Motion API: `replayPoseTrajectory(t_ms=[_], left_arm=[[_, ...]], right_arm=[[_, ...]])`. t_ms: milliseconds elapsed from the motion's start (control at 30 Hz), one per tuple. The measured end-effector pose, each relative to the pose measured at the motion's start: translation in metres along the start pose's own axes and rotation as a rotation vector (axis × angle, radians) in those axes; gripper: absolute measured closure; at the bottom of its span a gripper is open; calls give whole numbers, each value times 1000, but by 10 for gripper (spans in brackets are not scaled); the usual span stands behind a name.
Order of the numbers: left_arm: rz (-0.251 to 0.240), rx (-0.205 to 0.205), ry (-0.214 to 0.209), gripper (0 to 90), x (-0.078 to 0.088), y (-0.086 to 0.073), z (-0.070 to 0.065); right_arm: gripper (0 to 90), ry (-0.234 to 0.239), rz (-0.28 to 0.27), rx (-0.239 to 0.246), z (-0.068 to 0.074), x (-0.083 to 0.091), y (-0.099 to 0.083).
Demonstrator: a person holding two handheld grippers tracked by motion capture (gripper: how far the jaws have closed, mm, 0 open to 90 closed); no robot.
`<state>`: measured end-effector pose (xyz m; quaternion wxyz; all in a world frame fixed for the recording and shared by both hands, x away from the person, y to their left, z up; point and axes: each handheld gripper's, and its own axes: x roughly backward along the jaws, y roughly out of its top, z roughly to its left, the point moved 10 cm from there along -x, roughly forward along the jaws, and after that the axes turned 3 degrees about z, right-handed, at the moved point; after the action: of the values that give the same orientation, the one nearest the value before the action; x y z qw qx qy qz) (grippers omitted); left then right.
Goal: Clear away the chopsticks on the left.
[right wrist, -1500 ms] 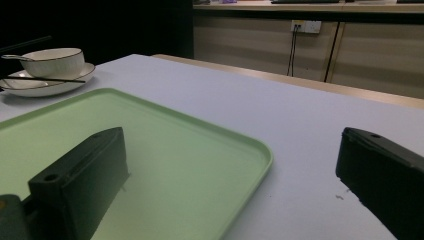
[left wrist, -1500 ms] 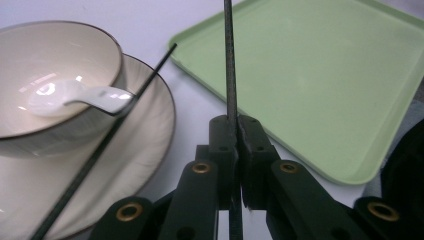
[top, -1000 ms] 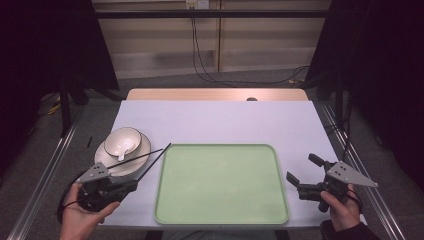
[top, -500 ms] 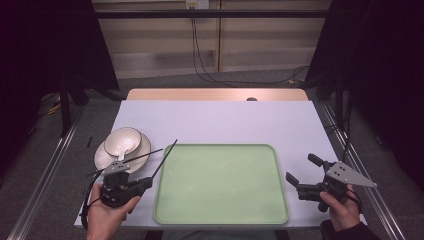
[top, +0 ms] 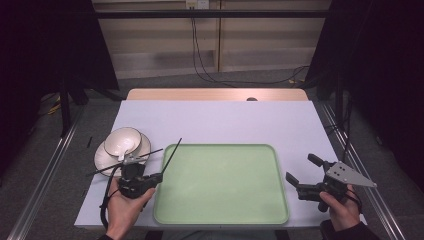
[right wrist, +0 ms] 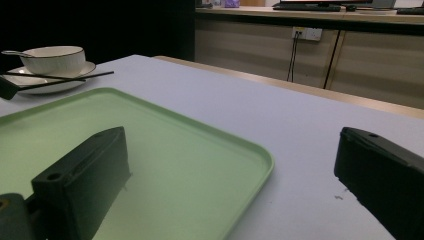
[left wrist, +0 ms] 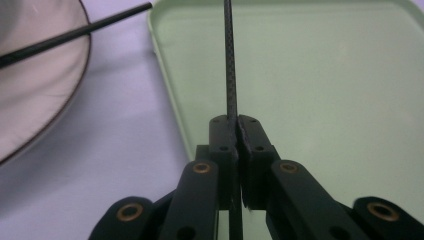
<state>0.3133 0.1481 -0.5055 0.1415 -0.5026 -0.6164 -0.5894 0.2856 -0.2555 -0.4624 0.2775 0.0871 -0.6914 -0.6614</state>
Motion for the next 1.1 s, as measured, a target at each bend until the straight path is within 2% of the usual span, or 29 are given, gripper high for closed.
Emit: replayPoseTrajectory(t_ms=[133,167,267,333,433,567,733,867,967,1100], left_arm=[[9,10,8,862,-11,-4,-8],[30,7,11,863,-15,-7,-8],[36,20,7,863,-20,-10,-10],[45,11,18,863,-21,-12,-10],[62,25,21,863,-26,-14,-9],[81,23,28,862,-31,-14,-6],[84,35,24,862,-36,-14,-8],[91,18,30,859,-38,-14,-8],[81,24,6,857,-38,-14,-7],[81,23,-2,855,-38,-14,-7]], right_arm=[[7,4,2,2,0,0,0],[7,3,2,0,1,0,0],[7,3,1,4,0,0,0],[8,4,0,4,0,0,0],[8,6,2,5,1,0,0],[8,3,4,11,0,0,0],[9,9,5,8,1,0,-1],[10,9,3,6,1,0,0],[10,10,8,9,1,0,-1],[10,12,6,9,1,0,-1]])
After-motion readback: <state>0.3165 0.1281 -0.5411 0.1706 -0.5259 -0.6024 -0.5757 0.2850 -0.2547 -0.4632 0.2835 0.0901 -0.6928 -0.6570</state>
